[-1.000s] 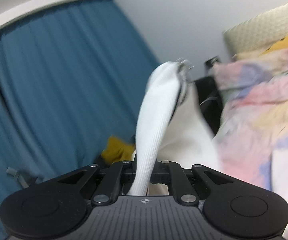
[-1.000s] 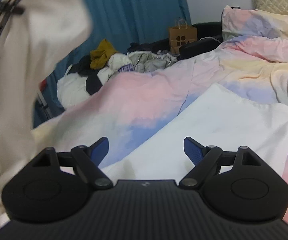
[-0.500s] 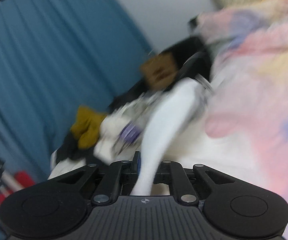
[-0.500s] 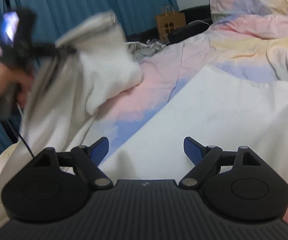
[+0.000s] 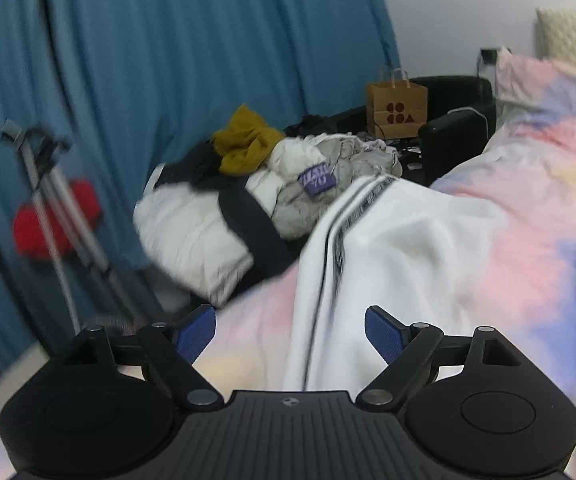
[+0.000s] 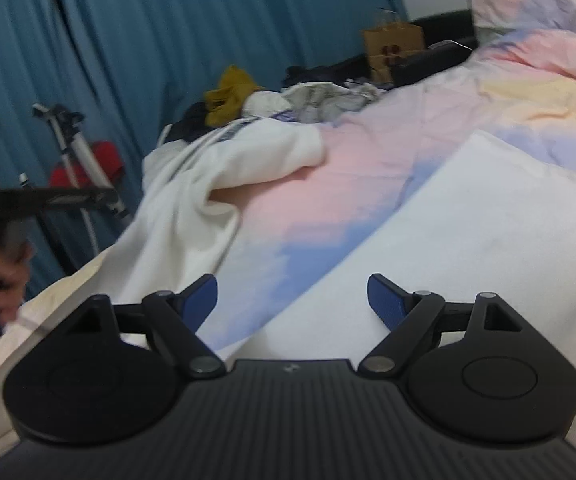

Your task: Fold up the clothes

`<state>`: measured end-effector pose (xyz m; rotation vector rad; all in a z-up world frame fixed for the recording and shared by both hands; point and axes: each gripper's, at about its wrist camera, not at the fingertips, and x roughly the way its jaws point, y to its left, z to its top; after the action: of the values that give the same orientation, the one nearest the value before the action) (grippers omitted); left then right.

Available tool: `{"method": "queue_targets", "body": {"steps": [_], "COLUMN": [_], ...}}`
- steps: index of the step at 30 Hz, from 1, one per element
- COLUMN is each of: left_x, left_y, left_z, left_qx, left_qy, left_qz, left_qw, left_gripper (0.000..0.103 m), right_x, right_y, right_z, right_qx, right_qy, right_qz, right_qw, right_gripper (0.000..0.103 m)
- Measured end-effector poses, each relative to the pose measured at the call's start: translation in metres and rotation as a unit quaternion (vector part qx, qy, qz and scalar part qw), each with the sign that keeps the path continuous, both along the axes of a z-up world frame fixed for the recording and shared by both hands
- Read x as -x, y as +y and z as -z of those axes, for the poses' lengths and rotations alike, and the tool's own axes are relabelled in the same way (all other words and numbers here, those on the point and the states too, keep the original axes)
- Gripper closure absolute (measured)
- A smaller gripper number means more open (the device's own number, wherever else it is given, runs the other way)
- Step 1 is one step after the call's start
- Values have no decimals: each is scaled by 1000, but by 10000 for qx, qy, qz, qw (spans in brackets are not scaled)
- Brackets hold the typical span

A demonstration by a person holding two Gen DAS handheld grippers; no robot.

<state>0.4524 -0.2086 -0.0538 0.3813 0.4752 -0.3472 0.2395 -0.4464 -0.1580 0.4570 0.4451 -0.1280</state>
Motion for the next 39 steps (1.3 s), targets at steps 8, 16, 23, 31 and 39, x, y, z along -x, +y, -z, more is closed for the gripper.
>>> {"method": "queue_targets", "body": {"steps": [8, 16, 23, 31, 39], "left_x": [233, 334, 331, 294, 271], "left_y": [95, 148, 157, 170, 180], "left_z": [-12, 2, 11, 46, 58], "left_qx": [978, 1891, 2045, 2276, 2248], "left_qy": [715, 1108, 1148, 1417, 1190], "left_qz": [-829, -1674, -1683, -1811, -1885], "left_qw": [9892, 9612, 9574, 9462, 9486], "left_gripper": [19, 18, 14, 14, 10], "right_x": [14, 28, 7, -109, -210], "right_y": [18, 19, -5, -76, -90], "right_z": [-17, -27, -28, 21, 36], "right_qx": [49, -489, -1396, -3210, -3117], "right_qy": [-180, -251, -292, -9, -54], "right_qz": [-474, -780, -672, 246, 407], "right_qw": [9987, 9954, 9875, 9468, 9493], "right_gripper": [19, 19, 38, 32, 32]}}
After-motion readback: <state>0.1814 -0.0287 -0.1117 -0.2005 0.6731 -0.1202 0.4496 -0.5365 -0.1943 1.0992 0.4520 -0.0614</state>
